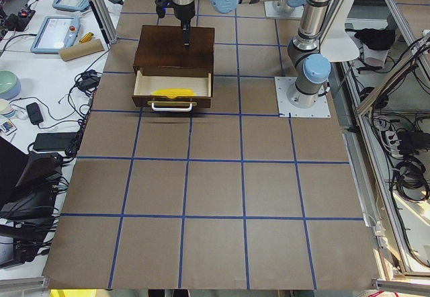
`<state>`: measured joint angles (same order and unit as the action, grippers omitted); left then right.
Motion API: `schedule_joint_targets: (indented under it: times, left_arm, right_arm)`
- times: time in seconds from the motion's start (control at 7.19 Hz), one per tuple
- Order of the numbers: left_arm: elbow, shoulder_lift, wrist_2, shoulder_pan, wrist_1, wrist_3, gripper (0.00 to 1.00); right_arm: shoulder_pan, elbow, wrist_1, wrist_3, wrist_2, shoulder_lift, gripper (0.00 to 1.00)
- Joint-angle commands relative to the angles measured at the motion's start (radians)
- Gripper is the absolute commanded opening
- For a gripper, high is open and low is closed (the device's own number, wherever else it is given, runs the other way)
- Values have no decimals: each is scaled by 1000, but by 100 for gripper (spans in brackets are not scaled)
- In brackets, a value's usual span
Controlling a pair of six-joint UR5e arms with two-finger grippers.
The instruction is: Open drawer and put corn inside
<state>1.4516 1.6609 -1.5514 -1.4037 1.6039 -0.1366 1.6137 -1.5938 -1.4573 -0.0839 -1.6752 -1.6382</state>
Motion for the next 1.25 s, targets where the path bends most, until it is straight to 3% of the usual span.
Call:
schedule_joint_targets:
  times: [0.0,0.28,1.11]
  left_arm:
    - [6,-36,-7,-130,22,119,100]
    - [33,-42,-6,-192,14,175,100]
    - [46,-64,-7,-192,17,167,100]
  right_arm:
    - [0,0,0,0,0,1,100]
    - [0,0,0,1,0,1,100]
    - [0,0,0,1,-1,0,100]
